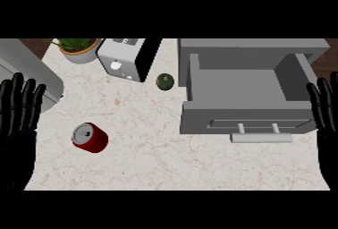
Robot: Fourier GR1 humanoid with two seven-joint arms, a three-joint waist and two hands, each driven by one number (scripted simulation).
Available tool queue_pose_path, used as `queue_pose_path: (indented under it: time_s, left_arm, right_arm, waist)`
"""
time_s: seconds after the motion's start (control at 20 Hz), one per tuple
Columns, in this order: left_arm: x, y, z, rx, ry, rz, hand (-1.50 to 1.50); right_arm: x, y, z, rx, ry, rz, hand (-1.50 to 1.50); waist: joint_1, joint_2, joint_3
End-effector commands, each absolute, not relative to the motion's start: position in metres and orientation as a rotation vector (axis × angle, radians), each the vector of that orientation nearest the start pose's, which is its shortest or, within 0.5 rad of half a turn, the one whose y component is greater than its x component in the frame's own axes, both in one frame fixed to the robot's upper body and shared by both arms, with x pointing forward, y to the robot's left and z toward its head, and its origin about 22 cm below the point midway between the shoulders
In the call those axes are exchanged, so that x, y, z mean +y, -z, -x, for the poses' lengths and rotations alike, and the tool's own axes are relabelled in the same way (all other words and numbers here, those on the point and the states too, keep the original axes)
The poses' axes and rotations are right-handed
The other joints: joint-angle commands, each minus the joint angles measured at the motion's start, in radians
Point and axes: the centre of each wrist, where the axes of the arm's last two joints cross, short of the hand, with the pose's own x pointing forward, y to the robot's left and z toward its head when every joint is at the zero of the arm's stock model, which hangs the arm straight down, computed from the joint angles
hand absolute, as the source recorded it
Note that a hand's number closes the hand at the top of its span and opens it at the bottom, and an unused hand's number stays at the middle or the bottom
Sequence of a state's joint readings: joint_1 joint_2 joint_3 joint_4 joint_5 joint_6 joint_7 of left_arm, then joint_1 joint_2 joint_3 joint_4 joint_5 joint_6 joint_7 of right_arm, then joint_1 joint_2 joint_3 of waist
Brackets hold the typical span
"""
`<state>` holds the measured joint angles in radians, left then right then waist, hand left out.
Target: Pick up the can, place it into the drawer and close the drawer
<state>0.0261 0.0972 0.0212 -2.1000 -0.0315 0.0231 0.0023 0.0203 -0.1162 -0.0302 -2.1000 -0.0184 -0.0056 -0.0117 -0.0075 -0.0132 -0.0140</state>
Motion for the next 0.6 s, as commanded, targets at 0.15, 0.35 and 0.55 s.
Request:
queue_pose_path:
  time_s: [0.15, 0.35, 0.55]
  left_arm:
    - [0.231, -0.128, -0.206, -2.094, 0.428, 0.506, -1.5]
    - [0.255, -0.099, -0.199, -1.721, 0.671, 0.568, -1.5]
    - [0.305, -0.107, -0.212, -1.673, 0.731, 0.619, -1.5]
  right_arm:
    - [-0.239, -0.138, -0.206, -2.162, -0.115, 0.068, -1.5]
    - [-0.252, -0.094, -0.205, -1.825, -0.026, 0.126, -1.5]
    - [-0.254, -0.102, -0.196, -1.787, -0.035, 0.158, -1.5]
  waist:
    - [-0.009, 0.01, 0.009]
    - [-0.003, 0.026, 0.011]
    - [-0.003, 0.016, 0.013]
